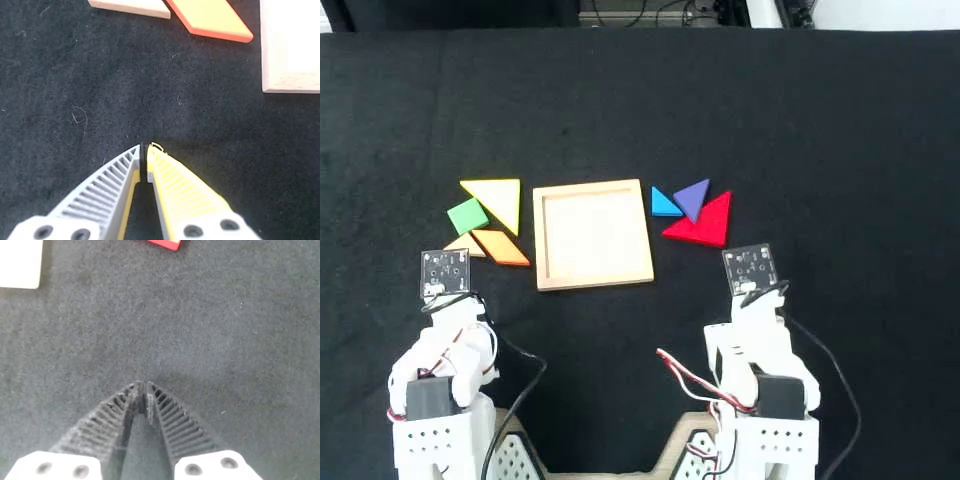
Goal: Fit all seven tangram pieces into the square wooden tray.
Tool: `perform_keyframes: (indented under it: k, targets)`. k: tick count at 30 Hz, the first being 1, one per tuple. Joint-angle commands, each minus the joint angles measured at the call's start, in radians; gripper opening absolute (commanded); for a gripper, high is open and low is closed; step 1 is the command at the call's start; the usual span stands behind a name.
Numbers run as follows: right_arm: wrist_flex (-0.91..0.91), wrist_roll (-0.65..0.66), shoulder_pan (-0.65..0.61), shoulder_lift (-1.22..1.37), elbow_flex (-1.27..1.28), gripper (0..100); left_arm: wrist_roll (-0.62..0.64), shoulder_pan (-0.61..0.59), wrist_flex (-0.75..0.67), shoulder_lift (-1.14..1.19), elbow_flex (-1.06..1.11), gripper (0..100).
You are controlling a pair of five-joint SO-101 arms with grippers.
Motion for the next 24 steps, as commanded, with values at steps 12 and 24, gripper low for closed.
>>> perform_keyframes:
  k: [12,24]
  targets:
    - [0.0,-0.005,-0.009,-0.07,0.001,1.1,0.009,0.008,-0.02,-0.008,0.018,3]
    - [0.0,-0.005,-0.009,-0.07,0.001,1.1,0.009,0.005,-0.02,-0.008,0.018,3]
